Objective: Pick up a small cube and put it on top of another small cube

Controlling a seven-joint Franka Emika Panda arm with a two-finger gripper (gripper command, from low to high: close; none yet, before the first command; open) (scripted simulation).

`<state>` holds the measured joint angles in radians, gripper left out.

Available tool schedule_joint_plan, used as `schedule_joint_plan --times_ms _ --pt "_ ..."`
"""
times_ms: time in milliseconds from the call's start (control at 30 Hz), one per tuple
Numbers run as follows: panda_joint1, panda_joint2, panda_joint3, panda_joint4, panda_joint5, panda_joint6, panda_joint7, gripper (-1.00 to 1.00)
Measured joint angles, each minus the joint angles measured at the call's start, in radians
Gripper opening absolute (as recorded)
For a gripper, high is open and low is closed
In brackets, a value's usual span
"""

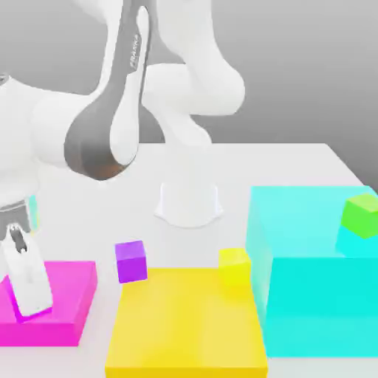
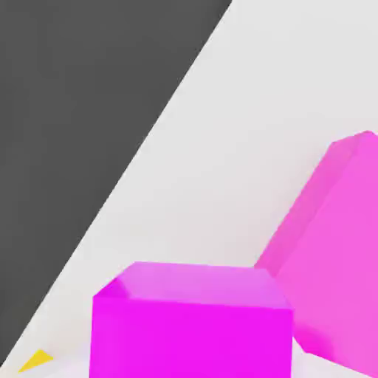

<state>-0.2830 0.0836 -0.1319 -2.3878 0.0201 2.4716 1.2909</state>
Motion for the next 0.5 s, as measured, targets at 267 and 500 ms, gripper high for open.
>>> schedule_joint_plan --times_ms 267,500 --pt "0.032 -0.292 0.024 -0.242 -0.050 -0.048 -0.084 -1.00" --pt "0.055 -0.484 0.045 -0.436 -0.067 -0.047 -0.164 -1.00"
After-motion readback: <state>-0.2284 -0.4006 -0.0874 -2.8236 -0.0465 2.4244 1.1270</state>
